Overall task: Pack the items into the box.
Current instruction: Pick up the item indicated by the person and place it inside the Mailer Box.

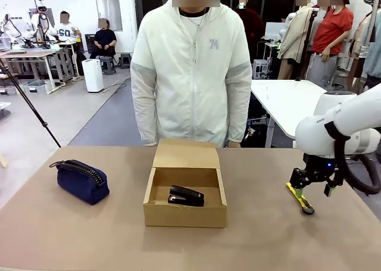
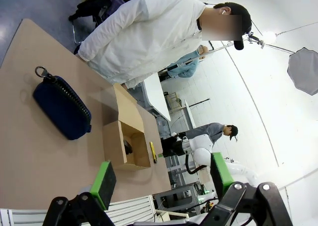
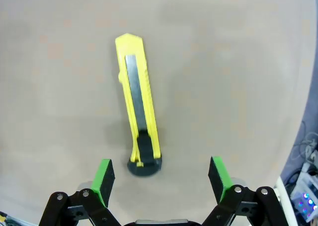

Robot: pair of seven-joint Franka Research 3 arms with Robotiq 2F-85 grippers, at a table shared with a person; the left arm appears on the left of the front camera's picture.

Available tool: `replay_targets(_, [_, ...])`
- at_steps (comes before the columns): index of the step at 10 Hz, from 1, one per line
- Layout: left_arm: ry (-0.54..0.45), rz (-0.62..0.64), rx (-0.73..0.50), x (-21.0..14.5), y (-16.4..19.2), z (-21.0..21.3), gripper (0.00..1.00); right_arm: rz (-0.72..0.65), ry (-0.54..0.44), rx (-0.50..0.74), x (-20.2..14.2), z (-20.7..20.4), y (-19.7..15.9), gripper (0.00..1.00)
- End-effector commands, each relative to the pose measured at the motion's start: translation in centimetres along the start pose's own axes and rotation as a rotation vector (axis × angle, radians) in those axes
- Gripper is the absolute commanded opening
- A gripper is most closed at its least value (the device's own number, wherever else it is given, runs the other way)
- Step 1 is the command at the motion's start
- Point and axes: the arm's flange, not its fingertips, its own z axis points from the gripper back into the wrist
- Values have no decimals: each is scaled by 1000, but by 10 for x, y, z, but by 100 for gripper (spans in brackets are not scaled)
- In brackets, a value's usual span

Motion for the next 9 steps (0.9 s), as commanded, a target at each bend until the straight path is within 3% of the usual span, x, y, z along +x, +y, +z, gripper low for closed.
replay_targets(1, [-10,-16,-21,1,-1,0,100,-53,-41,-49,23,-9,2,100])
replay_targets(8, [-10,-16,-21,1,-1,0,100,-28,-46,-31,44,-28,9,100])
replay_targets(9, [-10,-16,-21,1,-1,0,100,-24,-47,-14,44,-28,11,82])
